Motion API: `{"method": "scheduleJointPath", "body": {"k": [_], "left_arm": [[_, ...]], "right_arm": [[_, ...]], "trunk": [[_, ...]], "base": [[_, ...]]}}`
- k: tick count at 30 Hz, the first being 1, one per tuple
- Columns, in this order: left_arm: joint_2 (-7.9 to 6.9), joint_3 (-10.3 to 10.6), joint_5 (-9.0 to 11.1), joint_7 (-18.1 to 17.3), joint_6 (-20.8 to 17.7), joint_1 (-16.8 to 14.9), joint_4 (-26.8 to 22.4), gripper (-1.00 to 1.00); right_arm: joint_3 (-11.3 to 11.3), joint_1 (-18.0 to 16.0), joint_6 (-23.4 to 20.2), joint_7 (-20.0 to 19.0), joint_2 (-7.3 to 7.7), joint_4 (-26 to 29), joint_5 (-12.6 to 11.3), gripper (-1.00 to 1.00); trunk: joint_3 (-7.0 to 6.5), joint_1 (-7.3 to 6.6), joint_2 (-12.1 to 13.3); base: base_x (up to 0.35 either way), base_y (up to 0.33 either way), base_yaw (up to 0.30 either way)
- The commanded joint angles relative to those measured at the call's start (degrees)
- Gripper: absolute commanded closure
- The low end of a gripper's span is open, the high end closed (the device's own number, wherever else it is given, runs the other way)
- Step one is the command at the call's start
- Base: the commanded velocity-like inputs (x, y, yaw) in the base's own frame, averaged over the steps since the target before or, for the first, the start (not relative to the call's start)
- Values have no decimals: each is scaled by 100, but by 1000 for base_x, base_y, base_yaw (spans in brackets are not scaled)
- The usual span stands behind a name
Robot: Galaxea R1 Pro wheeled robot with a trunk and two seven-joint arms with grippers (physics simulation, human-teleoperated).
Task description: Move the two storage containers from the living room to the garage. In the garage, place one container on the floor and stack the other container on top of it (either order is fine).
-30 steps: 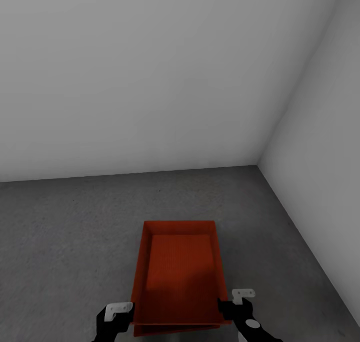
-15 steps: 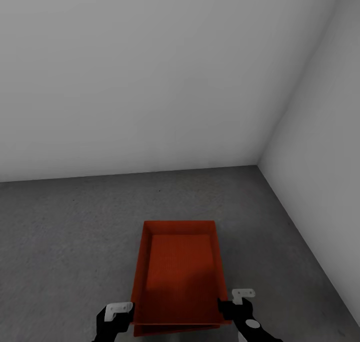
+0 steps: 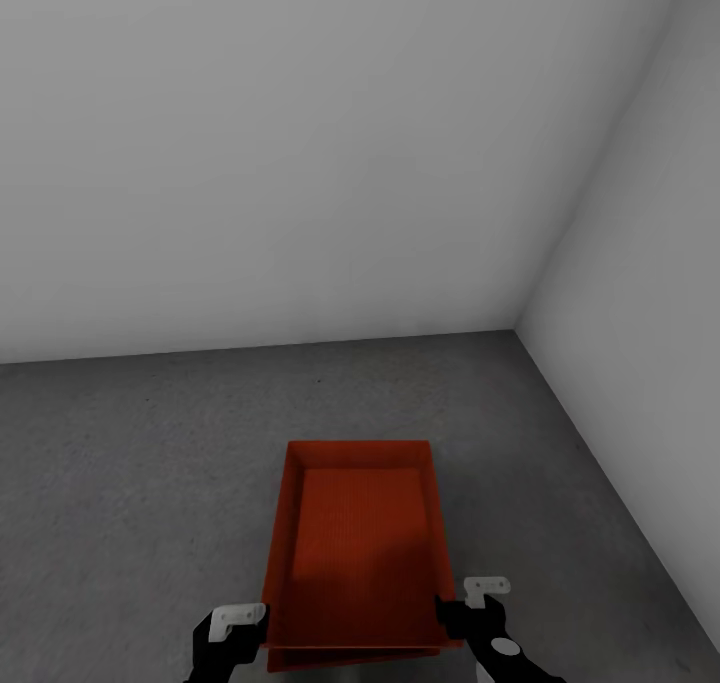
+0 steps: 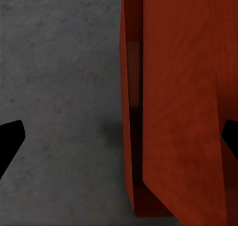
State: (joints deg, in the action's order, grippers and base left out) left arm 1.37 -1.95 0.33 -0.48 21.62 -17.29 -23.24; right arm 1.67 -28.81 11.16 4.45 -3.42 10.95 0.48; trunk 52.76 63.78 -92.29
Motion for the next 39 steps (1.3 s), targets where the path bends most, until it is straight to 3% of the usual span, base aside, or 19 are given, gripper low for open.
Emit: {"method": "scheduleJointPath", "body": {"k": [1,9,17,32,39], "left_arm": [[4,-18,2,-5,17,-3,4,-100],[4,-18,2,-5,17,-3,4,-100],[4,-17,2,-5,17,-3,4,-100],[4,-16,2,-5,17,-3,4,-100],[4,-17,2,-5,17,-3,4,-100]], "right_arm": [[18,-3,16,29,-1,-6,5,-100],[18,-3,16,29,-1,-6,5,-100],[18,-2,12,29,-1,-6,5,-100],[18,-3,11,29,-1,-6,5,-100],[18,-2,8,29,-1,-6,5,-100]], "trunk": [[3,0,-2],[3,0,-2],[-140,-176,319],[-140,-176,319],[-266,-330,600]], "base": [[0,0,0],[0,0,0],[0,0,0],[0,0,0],[0,0,0]]}}
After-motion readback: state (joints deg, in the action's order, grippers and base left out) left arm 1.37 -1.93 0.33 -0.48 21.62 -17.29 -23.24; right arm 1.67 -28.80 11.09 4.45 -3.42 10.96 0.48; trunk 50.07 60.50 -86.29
